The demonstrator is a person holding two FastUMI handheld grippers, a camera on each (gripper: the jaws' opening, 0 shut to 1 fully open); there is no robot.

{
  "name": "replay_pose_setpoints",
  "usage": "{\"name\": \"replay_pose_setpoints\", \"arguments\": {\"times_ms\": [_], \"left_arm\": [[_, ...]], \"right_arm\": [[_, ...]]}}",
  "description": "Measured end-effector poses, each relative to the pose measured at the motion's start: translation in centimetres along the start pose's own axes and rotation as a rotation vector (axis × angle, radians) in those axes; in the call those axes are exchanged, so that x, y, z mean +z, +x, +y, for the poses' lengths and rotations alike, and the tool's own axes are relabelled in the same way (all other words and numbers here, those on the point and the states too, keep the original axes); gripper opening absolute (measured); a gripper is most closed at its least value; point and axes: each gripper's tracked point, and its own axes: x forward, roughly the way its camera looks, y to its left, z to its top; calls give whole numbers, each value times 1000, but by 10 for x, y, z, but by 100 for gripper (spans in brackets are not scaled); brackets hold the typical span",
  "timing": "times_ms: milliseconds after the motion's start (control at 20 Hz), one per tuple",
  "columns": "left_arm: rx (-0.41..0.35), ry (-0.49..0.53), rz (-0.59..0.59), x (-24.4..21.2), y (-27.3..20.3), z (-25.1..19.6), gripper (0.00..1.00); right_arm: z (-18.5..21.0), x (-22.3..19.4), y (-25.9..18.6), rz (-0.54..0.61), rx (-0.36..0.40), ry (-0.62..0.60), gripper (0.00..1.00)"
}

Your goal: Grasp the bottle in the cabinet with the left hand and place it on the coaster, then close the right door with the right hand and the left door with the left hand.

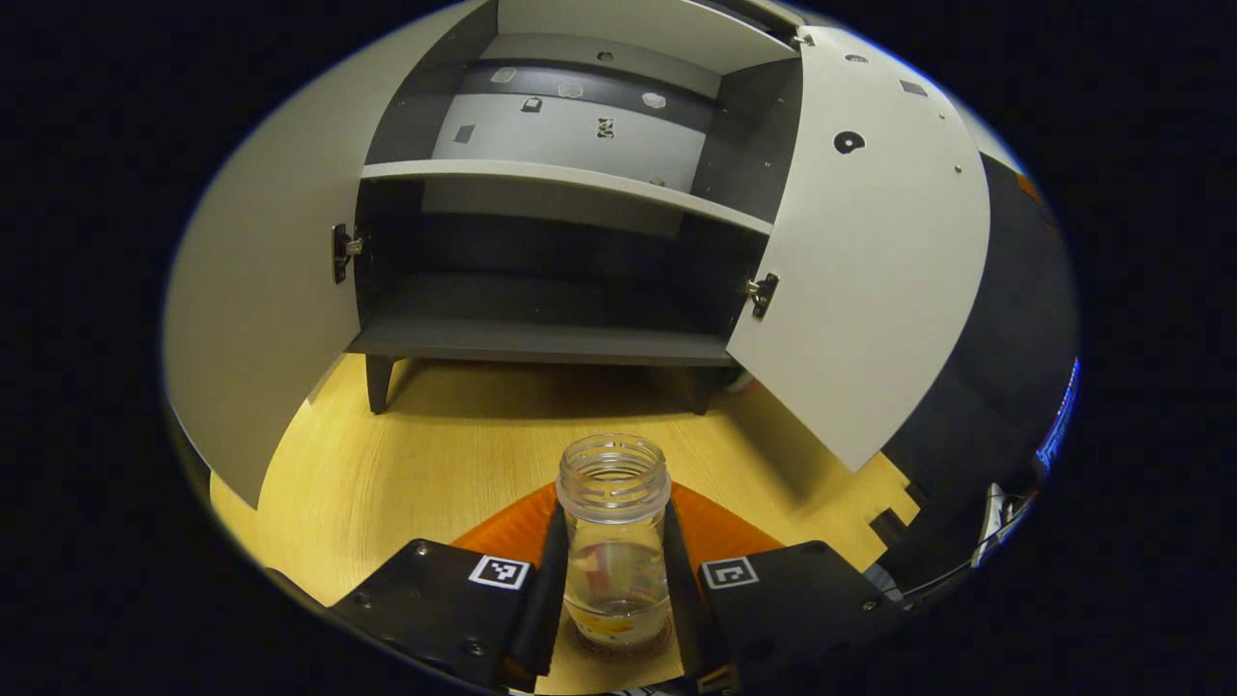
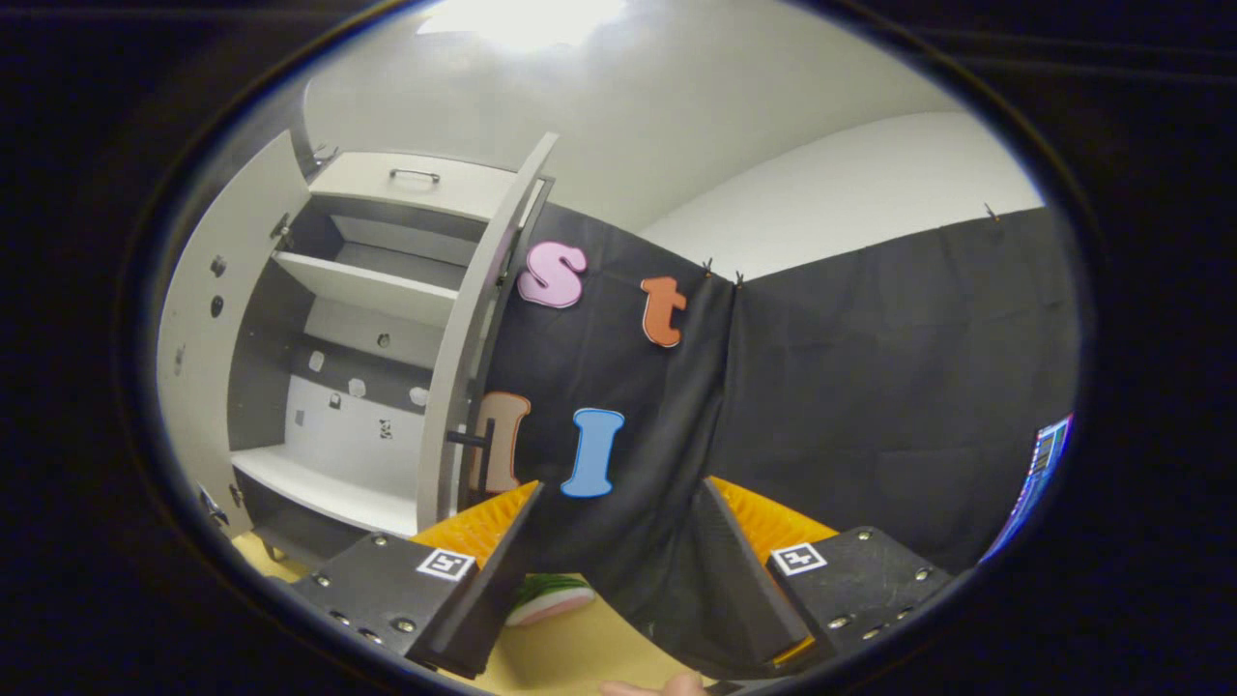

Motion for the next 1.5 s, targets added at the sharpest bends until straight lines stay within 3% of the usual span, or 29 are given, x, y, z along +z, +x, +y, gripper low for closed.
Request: {"name": "replay_pose_setpoints", "arguments": {"times_ms": [350,1050,1150,1300,1500], "left_arm": [[47,1,-51,-14,1,2,52],[18,39,12,-32,-17,-16,58],[12,20,39,-38,-21,-19,61],[7,13,52,-43,-25,-23,77],[2,22,63,-44,-30,-29,77]], "right_arm": [[3,-5,-2,19,24,-11,95],[29,-14,10,39,82,13,94],[33,-16,10,43,89,23,94],[37,-20,9,54,98,28,96],[38,-25,8,66,102,33,94]]}}
